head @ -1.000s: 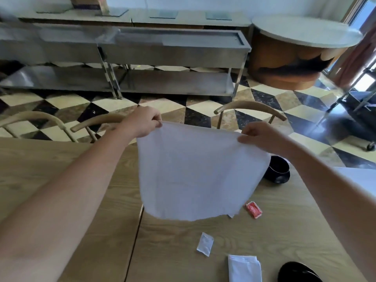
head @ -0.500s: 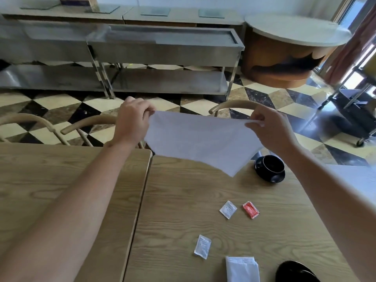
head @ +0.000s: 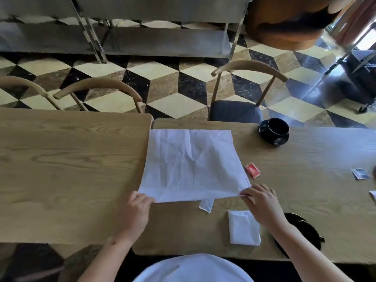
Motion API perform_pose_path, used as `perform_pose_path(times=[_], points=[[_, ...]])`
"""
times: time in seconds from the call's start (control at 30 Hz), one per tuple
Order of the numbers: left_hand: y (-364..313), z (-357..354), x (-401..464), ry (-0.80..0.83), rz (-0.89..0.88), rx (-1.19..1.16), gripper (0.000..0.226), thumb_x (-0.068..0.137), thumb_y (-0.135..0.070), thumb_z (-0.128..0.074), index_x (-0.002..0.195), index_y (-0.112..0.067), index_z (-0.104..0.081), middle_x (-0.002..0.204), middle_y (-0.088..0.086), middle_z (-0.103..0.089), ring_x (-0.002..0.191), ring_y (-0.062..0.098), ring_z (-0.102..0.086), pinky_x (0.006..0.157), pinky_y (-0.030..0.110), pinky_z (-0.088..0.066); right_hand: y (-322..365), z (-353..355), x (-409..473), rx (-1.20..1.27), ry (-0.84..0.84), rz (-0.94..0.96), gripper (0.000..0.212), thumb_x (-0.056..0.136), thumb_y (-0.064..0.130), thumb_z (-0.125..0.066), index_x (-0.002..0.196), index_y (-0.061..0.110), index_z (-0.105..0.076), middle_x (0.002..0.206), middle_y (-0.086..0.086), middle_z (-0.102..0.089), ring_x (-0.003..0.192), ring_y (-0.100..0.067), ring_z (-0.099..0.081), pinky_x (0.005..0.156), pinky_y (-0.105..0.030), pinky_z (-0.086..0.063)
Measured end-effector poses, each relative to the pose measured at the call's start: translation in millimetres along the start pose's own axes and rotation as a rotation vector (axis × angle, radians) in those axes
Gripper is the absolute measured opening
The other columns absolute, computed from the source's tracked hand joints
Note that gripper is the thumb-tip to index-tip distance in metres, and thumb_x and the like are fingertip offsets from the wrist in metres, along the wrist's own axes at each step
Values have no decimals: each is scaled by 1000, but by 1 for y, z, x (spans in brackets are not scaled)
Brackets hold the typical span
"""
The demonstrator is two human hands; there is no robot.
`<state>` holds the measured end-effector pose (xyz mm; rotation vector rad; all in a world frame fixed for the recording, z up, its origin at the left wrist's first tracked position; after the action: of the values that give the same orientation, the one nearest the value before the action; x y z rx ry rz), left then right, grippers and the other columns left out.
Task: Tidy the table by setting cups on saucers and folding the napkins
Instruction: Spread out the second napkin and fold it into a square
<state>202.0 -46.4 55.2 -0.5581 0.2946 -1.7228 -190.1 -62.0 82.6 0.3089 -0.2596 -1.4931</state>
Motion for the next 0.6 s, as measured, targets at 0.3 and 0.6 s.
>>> perform_pose_path(times=[0.3, 0.6], points=[[43, -6, -25, 228, 356, -127, 12, 92, -9, -67, 88, -18, -72, 81, -5, -66, 85, 18, -55, 70, 28, -38, -11, -31, -41, 169, 127, -269, 10, 87, 23, -79, 85, 25, -70, 90, 11, -60, 97, -26, -53, 78, -34, -38], [68, 0, 44, 93, 744, -458, 10, 93, -25, -67, 84, -26, -72, 76, -10, -71, 71, 5, -61, 59, 15, -41, -17, -13, 41, 691, 93, -582, 14, 84, 21, -80, 82, 10, -72, 69, -1, -61, 61, -13, -50, 54, -26, -37]])
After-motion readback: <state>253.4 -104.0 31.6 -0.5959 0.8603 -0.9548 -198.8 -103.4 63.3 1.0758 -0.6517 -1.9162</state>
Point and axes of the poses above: each hand's wrist, its own x-axis towards the middle knuckle, its own z-axis out of the back of the hand, y = z × x, the point moved 1 cm from there along x, towards the middle knuckle
